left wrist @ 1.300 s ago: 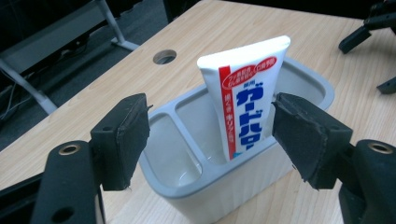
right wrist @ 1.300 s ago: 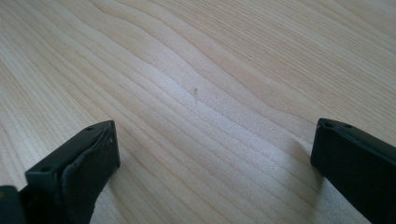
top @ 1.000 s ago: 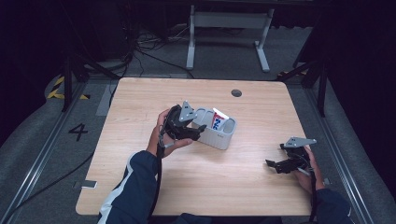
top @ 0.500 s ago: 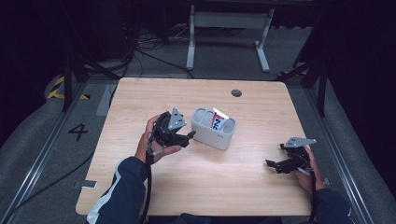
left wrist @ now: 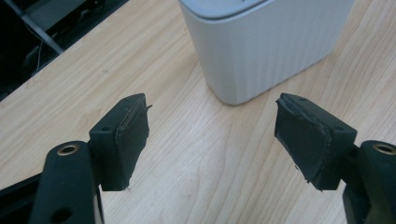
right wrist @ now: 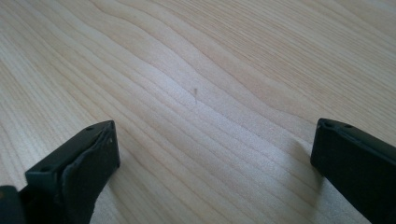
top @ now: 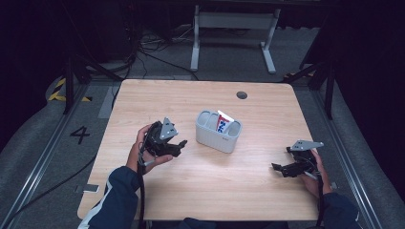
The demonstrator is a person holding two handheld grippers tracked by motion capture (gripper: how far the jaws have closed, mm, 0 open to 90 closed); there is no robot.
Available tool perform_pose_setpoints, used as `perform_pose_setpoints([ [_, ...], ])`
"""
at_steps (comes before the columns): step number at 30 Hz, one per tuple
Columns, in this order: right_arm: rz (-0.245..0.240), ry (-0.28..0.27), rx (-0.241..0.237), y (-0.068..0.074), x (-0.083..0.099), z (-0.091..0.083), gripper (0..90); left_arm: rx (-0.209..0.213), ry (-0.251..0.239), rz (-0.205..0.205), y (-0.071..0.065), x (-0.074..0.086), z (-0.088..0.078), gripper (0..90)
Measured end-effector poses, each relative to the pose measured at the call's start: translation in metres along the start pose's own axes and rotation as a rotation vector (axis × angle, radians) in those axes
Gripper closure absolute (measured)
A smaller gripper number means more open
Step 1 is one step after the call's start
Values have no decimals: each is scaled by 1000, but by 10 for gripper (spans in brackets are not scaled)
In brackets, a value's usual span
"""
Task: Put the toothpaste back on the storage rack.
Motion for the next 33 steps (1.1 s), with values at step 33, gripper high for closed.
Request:
perform_pose_setpoints([
  [33,0,0,0,0,0,0,12,-60,150,-11,-1,69,-23,261],
])
Point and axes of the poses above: each handheld gripper's, and its own axes: z roughly forward along the jaws, x roughly out of its underside, y roughly to its left, the point moved 4 cm from there along z, roughly forward along the jaws, and after that the axes turned 9 degrees about x, right-handed, at the moved point
